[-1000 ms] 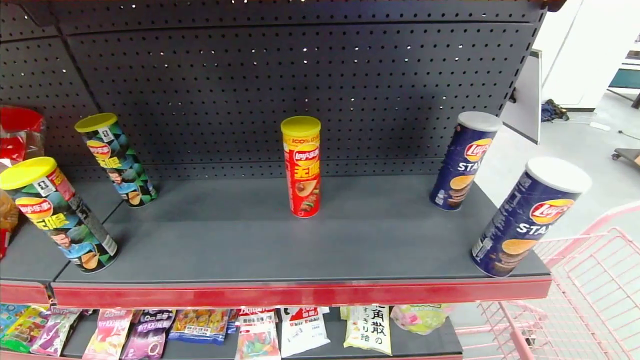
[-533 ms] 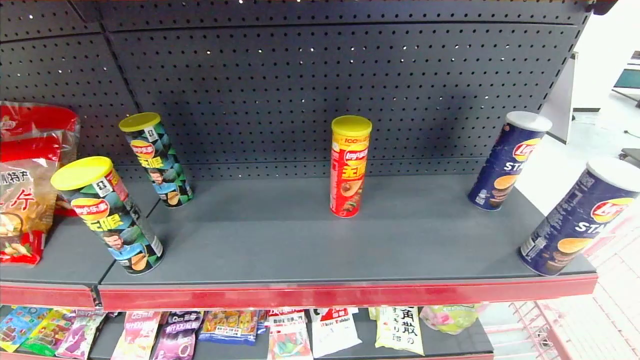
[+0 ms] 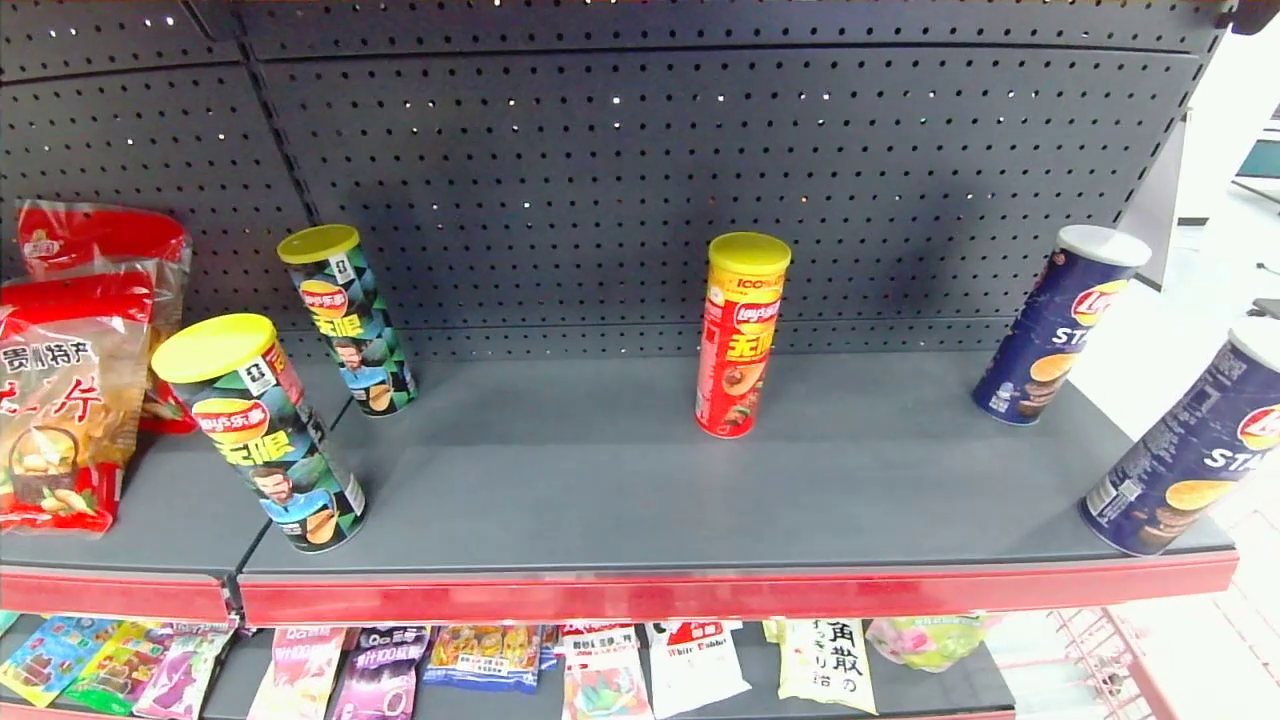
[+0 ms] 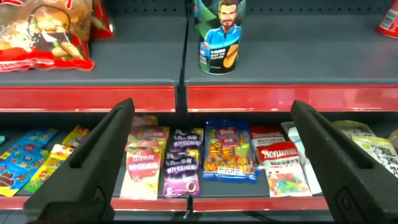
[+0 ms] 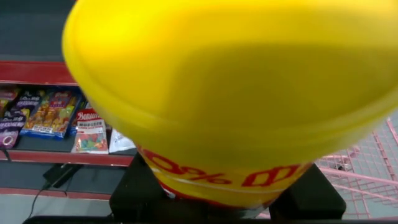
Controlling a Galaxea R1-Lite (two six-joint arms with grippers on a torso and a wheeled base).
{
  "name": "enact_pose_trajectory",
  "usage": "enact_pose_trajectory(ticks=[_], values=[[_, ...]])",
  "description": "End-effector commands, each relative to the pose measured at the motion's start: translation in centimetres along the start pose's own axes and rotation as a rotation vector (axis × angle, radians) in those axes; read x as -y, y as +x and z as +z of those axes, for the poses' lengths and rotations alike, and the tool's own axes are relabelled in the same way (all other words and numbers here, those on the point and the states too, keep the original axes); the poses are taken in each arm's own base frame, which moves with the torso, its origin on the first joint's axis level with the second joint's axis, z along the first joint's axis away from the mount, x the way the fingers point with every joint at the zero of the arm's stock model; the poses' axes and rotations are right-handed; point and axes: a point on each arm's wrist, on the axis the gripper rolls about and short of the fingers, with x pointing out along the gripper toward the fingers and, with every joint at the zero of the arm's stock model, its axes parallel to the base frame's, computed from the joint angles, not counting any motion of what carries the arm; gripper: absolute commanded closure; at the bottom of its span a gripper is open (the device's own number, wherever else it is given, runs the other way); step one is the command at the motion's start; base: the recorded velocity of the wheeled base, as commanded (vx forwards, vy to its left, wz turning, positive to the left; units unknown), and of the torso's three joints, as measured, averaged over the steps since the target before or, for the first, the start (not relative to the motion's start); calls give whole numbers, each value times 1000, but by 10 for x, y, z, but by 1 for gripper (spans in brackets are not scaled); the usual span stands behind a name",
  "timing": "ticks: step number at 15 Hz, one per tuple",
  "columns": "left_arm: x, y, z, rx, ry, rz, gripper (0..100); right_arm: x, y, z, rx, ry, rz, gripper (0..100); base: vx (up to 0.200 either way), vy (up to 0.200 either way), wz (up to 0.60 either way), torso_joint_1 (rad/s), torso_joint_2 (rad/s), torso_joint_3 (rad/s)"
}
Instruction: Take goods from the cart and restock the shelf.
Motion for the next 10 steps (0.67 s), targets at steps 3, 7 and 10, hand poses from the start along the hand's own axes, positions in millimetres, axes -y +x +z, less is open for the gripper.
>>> enact_pose_trajectory(ticks=[3,7,10], values=[[2,3,2,-41,51,-105,0,1,-2,-9,17,-11,-13,100,0,0,0,0,0,0],[2,3,2,-41,52,-110,0,0,1,-8,-3,-31,23,100,0,0,0,0,0,0],[2,3,2,-36,76,-124,0,-2,5,-18,-20,-33,75,100,0,0,0,0,0,0]])
